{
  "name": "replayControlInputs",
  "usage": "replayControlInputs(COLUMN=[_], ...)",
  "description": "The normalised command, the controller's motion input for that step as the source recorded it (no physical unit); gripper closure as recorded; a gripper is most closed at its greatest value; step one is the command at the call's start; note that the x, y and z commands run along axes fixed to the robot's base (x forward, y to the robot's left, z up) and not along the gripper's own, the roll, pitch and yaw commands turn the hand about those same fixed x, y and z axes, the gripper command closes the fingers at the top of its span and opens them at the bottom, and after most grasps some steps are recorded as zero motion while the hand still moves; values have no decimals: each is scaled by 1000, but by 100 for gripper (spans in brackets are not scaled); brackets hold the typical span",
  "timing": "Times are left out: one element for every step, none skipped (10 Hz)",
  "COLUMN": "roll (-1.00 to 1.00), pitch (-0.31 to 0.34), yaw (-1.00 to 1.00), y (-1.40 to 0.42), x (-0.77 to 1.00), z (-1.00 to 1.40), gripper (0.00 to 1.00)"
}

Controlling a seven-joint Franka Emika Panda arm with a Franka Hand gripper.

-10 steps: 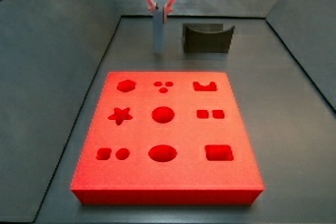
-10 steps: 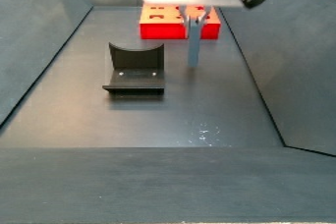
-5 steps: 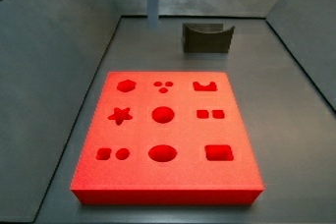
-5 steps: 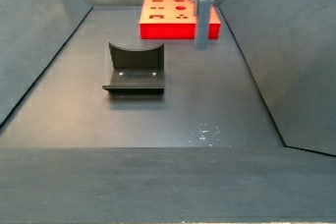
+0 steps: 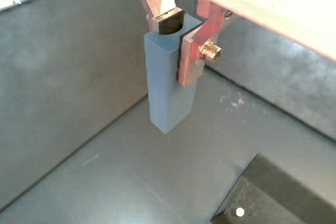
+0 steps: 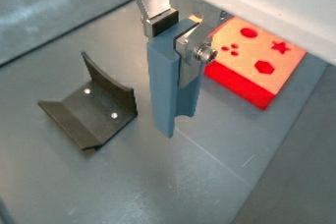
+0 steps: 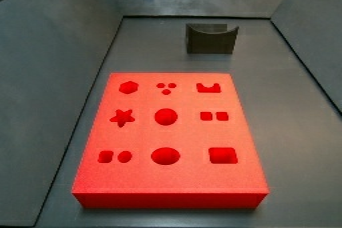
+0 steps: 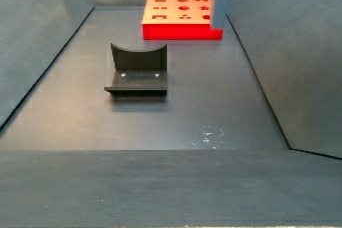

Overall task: Pick up the arch object. Move up. Rotate the arch object. Move to above the board. Insert the arch object.
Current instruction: Rotate the arch object.

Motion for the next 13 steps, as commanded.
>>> replayControlInputs(roll=[-10,-9,-13,-17,-21,-24,-29,-29,-28,-27,-9,-9,-10], pitch=[50,70,21,21,24,27,29,27,26,26,8,8,10], yaw=[-32,-33,-1000,-1000,-1000,-1000,-817,-648,-361,-219,-1000,-1000,-1000], y=[52,39,0,-6,-4,-3,5,5,6,7,42,43,38], x=[-28,-2,0,3,6,7,12,13,15,16,37,37,34], z=[386,205,0,-17,-15,-13,-3,-1,1,2,0,0,-3], gripper=[100,100,100,100,100,100,100,100,100,100,100,100,100])
